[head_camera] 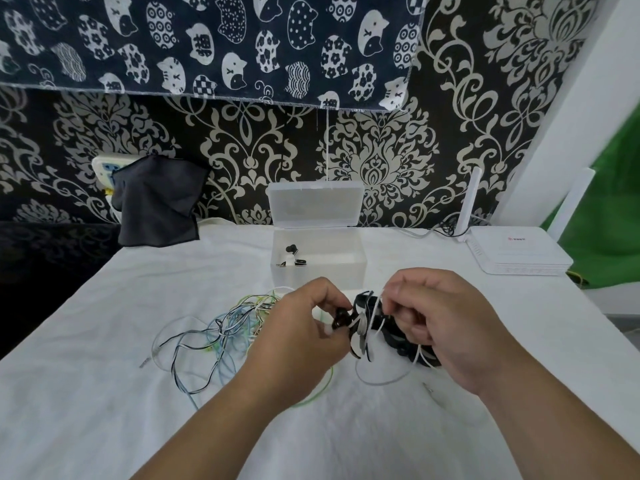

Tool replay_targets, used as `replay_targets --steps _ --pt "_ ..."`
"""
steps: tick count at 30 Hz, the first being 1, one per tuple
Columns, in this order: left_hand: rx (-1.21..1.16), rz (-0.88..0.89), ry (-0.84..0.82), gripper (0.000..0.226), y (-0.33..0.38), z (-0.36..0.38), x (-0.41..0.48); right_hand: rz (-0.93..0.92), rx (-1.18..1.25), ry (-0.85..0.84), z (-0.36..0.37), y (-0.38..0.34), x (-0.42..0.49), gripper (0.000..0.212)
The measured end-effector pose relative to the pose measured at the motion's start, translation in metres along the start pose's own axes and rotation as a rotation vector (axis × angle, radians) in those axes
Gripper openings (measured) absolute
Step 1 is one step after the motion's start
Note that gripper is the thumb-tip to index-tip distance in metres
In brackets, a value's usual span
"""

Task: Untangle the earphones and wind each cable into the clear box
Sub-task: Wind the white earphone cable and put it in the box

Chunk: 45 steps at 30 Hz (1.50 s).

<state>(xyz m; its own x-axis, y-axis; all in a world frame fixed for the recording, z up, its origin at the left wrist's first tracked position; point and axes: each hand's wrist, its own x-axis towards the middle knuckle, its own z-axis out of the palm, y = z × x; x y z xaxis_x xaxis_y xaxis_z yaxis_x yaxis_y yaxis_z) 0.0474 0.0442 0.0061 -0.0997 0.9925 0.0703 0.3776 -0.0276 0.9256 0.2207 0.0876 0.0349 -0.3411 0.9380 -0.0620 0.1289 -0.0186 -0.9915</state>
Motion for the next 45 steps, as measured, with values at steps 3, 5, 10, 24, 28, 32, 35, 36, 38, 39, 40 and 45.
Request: replay_targets --steps 3,5,10,24,28,32,35,36,38,39,40,45 --pt "0.091 0.065 -0.014 0.025 -0.001 0.003 -0.001 -0.024 -0.065 0.006 0.001 0.0 -0.002 0.035" --pt "0.035 0.059 -0.057 0.026 -0.001 0.003 -0.002 -0.037 -0.12 0.073 0.0 0.001 -0.002 0.033" --pt "-0.176 0.074 -0.12 0.024 -0.001 -0.001 0.001 -0.108 -0.236 0.194 0.0 0.005 0.001 0.029" --pt "-0.156 0.049 -0.132 0.021 -0.002 -0.001 0.001 -0.191 -0.318 0.243 0.007 0.008 0.004 0.029" --pt "-0.33 -0.018 -0.101 0.019 -0.002 0.0 0.001 -0.082 -0.245 0.267 0.007 0.011 0.007 0.035" --pt "-0.453 -0.049 -0.065 0.019 -0.001 0.003 0.001 0.03 -0.167 0.245 0.01 0.013 0.007 0.041" --pt "-0.479 -0.047 -0.029 0.019 -0.001 0.005 0.001 0.061 -0.128 0.232 0.011 0.014 0.008 0.044" --pt "-0.489 -0.046 -0.017 0.018 -0.001 0.005 0.002 0.067 -0.131 0.229 0.011 0.014 0.008 0.043" --pt "-0.516 -0.043 -0.01 0.019 0.0 0.004 0.003 0.081 -0.172 0.192 0.011 0.015 0.007 0.042" --pt "-0.529 -0.037 -0.017 0.019 0.0 0.004 0.003 0.098 -0.207 0.141 0.012 0.016 0.006 0.04" --pt "-0.537 -0.028 -0.025 0.019 0.0 0.003 0.002 0.122 -0.235 0.069 0.013 0.017 0.006 0.037" --pt "-0.476 -0.023 0.126 0.022 -0.001 0.001 0.004 0.246 -0.23 -0.166 0.021 0.019 0.003 0.031"
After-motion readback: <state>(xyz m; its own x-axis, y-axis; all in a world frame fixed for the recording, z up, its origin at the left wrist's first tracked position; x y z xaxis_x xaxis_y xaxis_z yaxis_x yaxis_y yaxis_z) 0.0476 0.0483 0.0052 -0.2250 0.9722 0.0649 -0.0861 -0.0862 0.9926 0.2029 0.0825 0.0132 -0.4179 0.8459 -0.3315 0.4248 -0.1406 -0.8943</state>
